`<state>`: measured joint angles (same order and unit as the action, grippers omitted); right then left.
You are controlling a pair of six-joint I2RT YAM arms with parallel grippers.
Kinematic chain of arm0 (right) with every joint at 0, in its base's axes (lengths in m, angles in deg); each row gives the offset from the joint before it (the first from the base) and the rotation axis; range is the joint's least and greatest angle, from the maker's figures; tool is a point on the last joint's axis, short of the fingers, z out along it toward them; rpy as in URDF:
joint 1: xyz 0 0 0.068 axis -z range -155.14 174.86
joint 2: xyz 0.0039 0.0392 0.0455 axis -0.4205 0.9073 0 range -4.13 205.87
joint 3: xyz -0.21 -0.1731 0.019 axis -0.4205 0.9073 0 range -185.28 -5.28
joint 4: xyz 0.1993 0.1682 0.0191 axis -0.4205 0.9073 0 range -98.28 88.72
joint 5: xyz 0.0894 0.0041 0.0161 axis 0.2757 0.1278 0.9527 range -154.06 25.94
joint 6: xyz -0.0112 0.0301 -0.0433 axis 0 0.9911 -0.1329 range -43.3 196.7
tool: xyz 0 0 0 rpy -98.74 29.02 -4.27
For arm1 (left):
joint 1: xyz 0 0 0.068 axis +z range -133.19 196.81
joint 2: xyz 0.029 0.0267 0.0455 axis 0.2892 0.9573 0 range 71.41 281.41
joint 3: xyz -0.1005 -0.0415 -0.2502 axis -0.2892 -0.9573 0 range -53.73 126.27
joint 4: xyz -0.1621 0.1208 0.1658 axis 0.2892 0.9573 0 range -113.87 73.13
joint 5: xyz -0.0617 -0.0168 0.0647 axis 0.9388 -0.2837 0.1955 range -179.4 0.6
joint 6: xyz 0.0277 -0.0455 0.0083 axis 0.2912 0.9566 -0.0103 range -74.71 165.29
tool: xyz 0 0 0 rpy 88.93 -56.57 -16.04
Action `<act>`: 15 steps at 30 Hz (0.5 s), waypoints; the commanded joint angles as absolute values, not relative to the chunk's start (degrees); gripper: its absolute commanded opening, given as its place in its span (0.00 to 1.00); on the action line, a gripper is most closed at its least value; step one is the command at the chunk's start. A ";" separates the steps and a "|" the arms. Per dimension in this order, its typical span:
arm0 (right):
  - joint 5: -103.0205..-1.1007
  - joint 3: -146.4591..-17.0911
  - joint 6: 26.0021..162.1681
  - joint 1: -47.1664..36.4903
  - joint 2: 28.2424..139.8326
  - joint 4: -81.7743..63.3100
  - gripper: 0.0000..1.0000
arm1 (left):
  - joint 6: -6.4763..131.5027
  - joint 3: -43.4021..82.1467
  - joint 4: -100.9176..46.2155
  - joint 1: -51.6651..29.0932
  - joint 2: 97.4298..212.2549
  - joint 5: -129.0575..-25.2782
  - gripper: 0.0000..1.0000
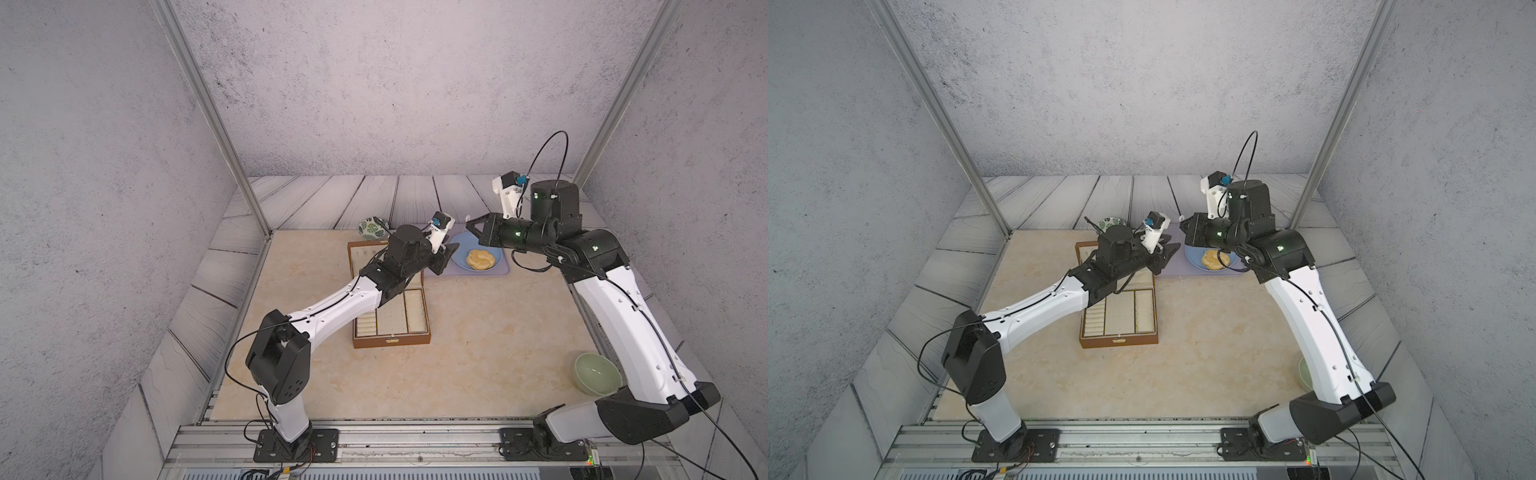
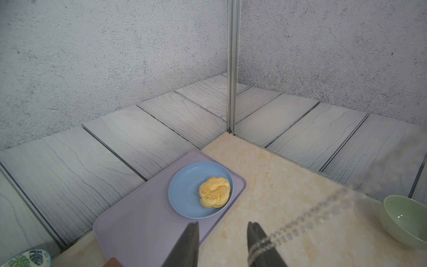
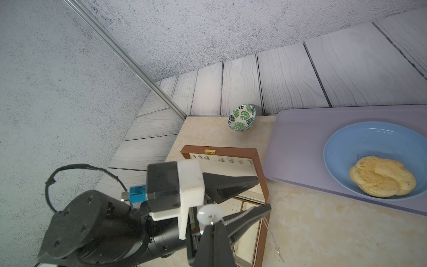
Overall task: Put jewelry chain into jewelry box
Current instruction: Pick up the necklace from the center of the board.
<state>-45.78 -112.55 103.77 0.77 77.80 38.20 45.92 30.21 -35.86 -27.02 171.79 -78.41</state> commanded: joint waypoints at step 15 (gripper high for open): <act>-46.92 -112.16 104.04 0.61 76.29 37.77 0.00 | 46.35 29.06 -38.32 -26.95 169.74 -77.34 0.17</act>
<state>-46.19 -112.55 103.77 0.77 77.80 38.18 46.40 29.68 -36.80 -27.02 171.64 -77.87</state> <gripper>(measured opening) 0.048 0.179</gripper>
